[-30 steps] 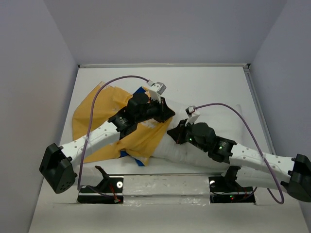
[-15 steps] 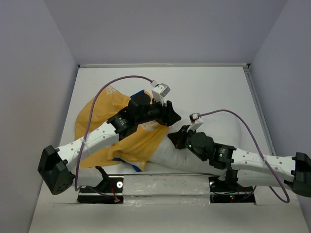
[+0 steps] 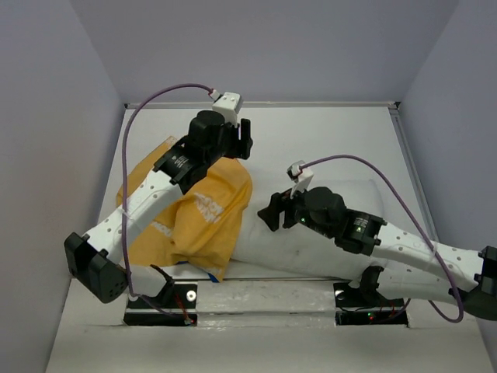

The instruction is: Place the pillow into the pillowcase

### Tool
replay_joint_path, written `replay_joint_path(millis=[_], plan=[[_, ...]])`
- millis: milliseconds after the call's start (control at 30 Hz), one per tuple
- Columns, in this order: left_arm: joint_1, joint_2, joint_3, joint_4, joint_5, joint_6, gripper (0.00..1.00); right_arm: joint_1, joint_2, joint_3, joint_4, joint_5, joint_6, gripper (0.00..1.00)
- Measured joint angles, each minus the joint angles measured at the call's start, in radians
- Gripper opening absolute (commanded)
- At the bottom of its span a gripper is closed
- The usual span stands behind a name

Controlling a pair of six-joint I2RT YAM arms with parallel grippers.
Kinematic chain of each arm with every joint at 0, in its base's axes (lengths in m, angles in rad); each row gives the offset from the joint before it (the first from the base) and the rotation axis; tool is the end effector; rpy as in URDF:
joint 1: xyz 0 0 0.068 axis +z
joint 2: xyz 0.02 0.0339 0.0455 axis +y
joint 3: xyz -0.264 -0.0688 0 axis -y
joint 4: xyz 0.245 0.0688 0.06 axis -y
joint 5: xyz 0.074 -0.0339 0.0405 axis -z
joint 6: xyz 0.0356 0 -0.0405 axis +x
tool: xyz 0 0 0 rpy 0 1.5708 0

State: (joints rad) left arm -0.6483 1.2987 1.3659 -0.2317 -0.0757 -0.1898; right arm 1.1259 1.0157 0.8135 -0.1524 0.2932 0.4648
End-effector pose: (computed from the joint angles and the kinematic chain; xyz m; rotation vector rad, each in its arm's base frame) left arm 0.2388 -0.1775 0.4262 0.3460 1.7324 -0.5479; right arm 0.1101 0.2070 0.3099 -0.4501 1.9387 0.7795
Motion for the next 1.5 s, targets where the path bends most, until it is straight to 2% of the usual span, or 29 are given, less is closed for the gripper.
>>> replay_joint_path(millis=[100, 200, 400, 433, 467, 533, 567, 600, 667, 767, 867, 967, 1067, 1200, 1233, 1267, 1333, 1433, 1500], plan=[[-0.002, 0.082, 0.0, -0.086, -0.022, 0.036, 0.71, -0.143, -0.005, 0.018, -0.029, -0.113, -0.06, 0.79], [0.001, 0.146, -0.014, -0.132, -0.013, 0.056, 0.67, -0.297, 0.022, 0.031, -0.051, -0.23, -0.111, 0.85], [0.003, 0.212, -0.029, -0.184, 0.021, 0.079, 0.44, -0.492, 0.188, 0.082, -0.054, -0.425, -0.189, 0.94], [0.004, 0.212, -0.035, -0.184, 0.038, 0.081, 0.31, -0.514, 0.214, 0.082, -0.051, -0.46, -0.198, 0.94], [0.005, 0.212, -0.04, -0.182, 0.051, 0.082, 0.22, -0.529, 0.233, 0.083, -0.048, -0.488, -0.204, 0.93], [0.005, 0.212, -0.058, -0.173, 0.096, 0.084, 0.0, -0.558, 0.273, 0.087, -0.04, -0.563, -0.214, 0.84], [0.005, 0.212, -0.063, -0.17, 0.112, 0.083, 0.0, -0.57, 0.295, 0.092, -0.033, -0.608, -0.223, 0.75], [0.005, 0.216, -0.066, -0.169, 0.135, 0.08, 0.0, -0.576, 0.304, 0.095, -0.027, -0.634, -0.227, 0.39], [0.005, 0.229, -0.066, -0.153, 0.175, 0.084, 0.0, -0.595, 0.334, 0.101, -0.006, -0.713, -0.24, 0.0], [0.005, 0.261, -0.051, -0.128, 0.231, 0.076, 0.0, -0.608, 0.344, 0.101, 0.024, -0.798, -0.233, 0.0], [0.003, 0.326, 0.015, -0.106, 0.292, 0.055, 0.0, -0.615, 0.329, 0.083, 0.083, -0.783, -0.166, 0.0], [-0.014, 0.414, 0.152, -0.076, 0.323, 0.039, 0.0, -0.613, 0.258, 0.011, 0.162, -0.64, -0.057, 0.0], [-0.053, 0.5, 0.322, -0.041, 0.339, 0.032, 0.0, -0.602, 0.107, -0.114, 0.248, -0.465, 0.083, 0.0], [-0.109, 0.544, 0.46, 0.003, 0.345, 0.031, 0.0, -0.523, -0.022, -0.211, 0.284, -0.183, 0.158, 0.0], [-0.117, 0.536, 0.462, 0.01, 0.335, 0.031, 0.01, -0.511, -0.035, -0.222, 0.288, -0.122, 0.167, 0.0], [-0.127, 0.519, 0.456, 0.017, 0.319, 0.032, 0.26, -0.499, -0.043, -0.229, 0.289, -0.084, 0.173, 0.0], [-0.132, 0.466, 0.404, 0.022, 0.259, 0.037, 0.56, -0.483, -0.039, -0.235, 0.295, 0.014, 0.183, 0.0], [-0.126, 0.344, 0.292, -0.021, 0.114, 0.061, 0.71, -0.483, 0.004, -0.235, 0.32, 0.109, 0.186, 0.0], [-0.119, 0.265, 0.22, -0.066, 0.01, 0.07, 0.73, -0.482, 0.045, -0.235, 0.356, 0.161, 0.182, 0.0]])
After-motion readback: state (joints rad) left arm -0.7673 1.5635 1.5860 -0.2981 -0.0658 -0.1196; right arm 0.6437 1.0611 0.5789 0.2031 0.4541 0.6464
